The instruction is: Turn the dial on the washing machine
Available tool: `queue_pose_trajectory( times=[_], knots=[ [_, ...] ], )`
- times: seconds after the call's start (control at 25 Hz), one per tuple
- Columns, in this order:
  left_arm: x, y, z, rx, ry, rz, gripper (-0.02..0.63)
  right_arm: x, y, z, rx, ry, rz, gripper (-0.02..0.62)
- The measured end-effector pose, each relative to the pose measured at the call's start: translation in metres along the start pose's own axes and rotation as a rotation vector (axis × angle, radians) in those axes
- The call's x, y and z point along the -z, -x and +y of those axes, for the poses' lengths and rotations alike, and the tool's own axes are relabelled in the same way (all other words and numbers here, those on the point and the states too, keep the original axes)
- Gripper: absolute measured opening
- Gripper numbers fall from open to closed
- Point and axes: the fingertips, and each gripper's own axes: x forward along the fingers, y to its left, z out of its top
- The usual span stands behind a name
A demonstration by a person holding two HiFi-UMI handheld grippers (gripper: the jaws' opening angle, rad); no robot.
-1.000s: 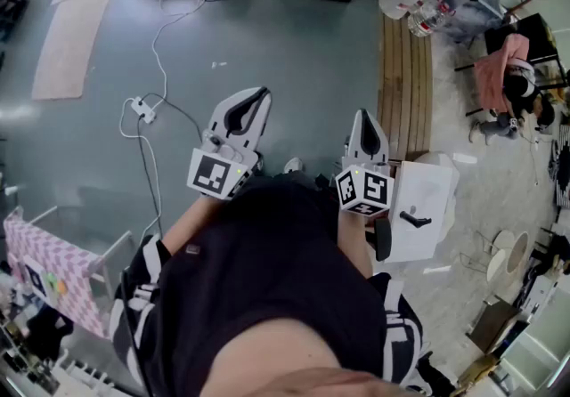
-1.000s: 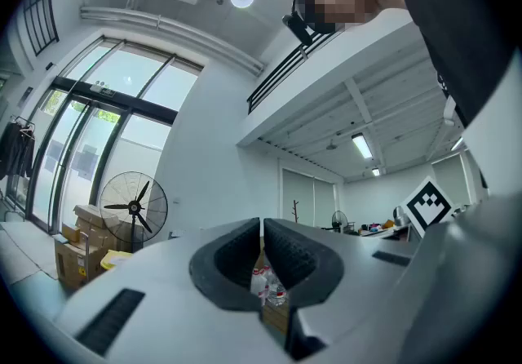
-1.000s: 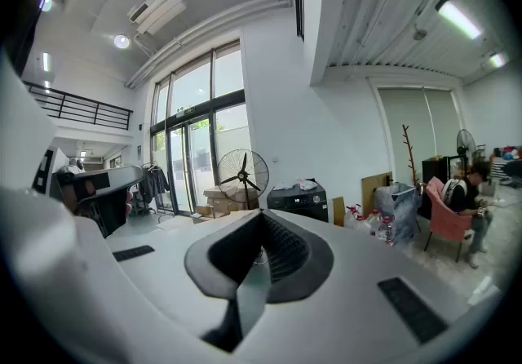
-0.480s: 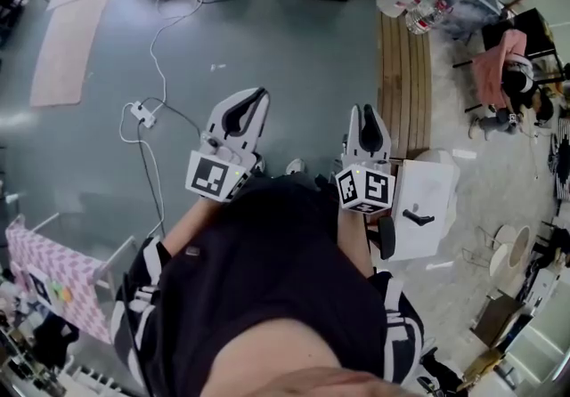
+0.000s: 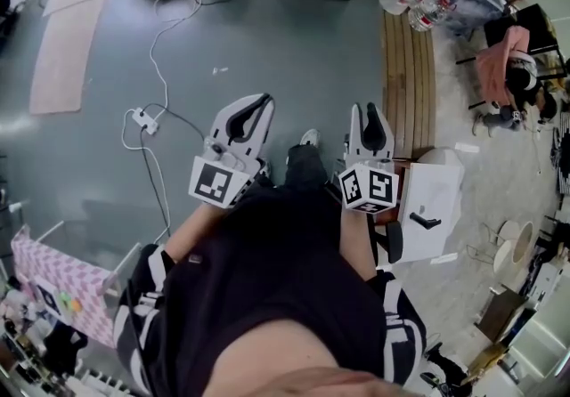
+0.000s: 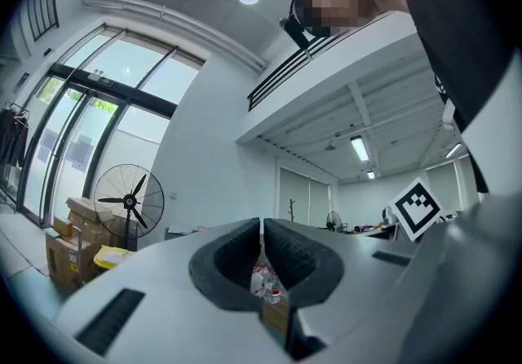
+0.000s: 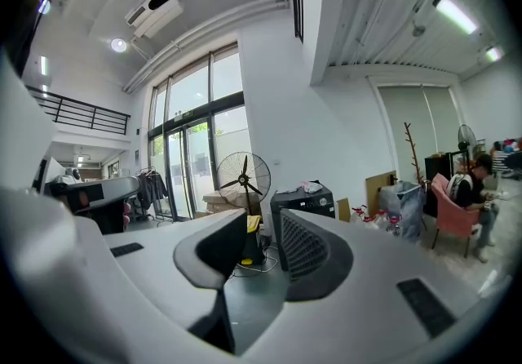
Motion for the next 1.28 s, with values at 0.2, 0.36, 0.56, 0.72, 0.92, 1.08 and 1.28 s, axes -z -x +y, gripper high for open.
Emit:
queue_pose_trajectory(
  times=[0.2, 0.36, 0.56, 0.72, 0.92, 1.08, 1.28],
  knots=[
    [0.022, -0.062, 0.023, -0.007, 0.010, 0.029, 0.034, -0.001, -0.063, -0.038, -0.006, -0.003, 0.001, 0.133],
    [0.035, -0.140, 0.040, -0.006, 0.001, 0.019, 0.034, -0.011, -0.130, -0.082, -0.024, 0.013, -0.009, 0.133],
    [0.037, -0.253, 0.050, -0.006, -0.012, -0.009, 0.034, -0.040, -0.217, -0.158, -0.046, 0.020, -0.013, 0.133],
    [0.035, -0.324, 0.058, -0.035, -0.006, -0.010, 0.034, -0.058, -0.277, -0.210, -0.070, 0.034, 0.002, 0.133],
    [0.030, -0.385, 0.071, -0.056, -0.015, -0.013, 0.034, -0.075, -0.345, -0.256, -0.073, 0.047, 0.013, 0.137],
    [0.036, -0.430, 0.090, -0.052, -0.013, -0.003, 0.034, -0.082, -0.394, -0.280, -0.074, 0.024, 0.026, 0.143],
    [0.054, -0.498, 0.138, -0.038, -0.015, -0.010, 0.034, -0.081, -0.475, -0.299, -0.076, 0.011, 0.028, 0.144]
  ],
)
